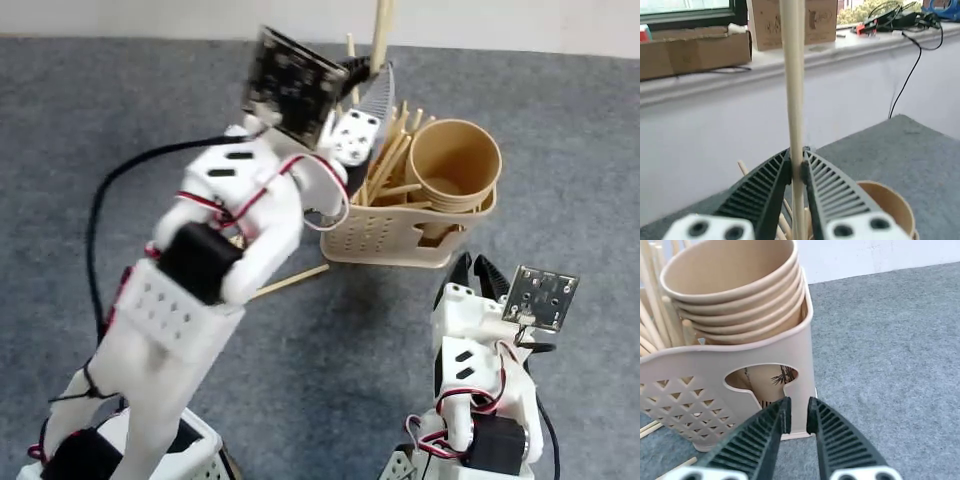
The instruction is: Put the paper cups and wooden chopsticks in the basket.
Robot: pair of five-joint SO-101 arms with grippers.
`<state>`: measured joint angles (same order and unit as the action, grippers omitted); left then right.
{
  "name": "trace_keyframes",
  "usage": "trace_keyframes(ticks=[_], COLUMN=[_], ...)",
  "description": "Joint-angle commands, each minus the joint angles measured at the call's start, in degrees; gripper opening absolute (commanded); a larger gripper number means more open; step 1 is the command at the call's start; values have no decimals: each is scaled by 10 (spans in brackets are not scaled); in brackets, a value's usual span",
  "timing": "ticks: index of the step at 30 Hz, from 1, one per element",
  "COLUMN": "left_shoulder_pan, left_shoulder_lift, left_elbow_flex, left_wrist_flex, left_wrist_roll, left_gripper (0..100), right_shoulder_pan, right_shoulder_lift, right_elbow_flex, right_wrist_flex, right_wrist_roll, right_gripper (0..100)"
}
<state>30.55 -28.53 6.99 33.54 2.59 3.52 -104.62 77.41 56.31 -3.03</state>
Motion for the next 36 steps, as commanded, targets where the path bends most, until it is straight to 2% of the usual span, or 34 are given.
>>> trace_keyframes(ticks=[1, 4, 10, 12, 15, 19, 27, 31, 36], left_shoulder_pan=[6, 8, 5, 4, 4, 5, -21, -48, -114], left_shoulder_lift=[-10, -10, -12, -15, -20, -32, -33, -33, -33], left_elbow_flex=[67, 124, 163, 170, 143, 64, -65, -102, -106], left_wrist_flex=[-82, -110, -108, -106, -56, 40, 149, 190, 234], left_wrist_roll=[6, 7, 16, 33, 56, 51, 23, 11, 11], left_gripper=[5, 5, 16, 92, 196, 164, 88, 33, 21], right_shoulder_pan=[-2, -2, -2, -2, -2, -2, -2, -2, -2], right_shoulder_lift=[-1, -1, -1, -1, -1, -1, -1, -1, -1], right_elbow_flex=[-5, -5, -5, -5, -5, -5, -5, -5, -5], right_wrist_flex=[-2, -2, -2, -2, -2, -2, -2, -2, -2], right_wrist_roll=[-1, -1, -1, -1, -1, -1, -1, -1, -1], right_gripper=[70, 70, 70, 70, 70, 70, 70, 70, 70])
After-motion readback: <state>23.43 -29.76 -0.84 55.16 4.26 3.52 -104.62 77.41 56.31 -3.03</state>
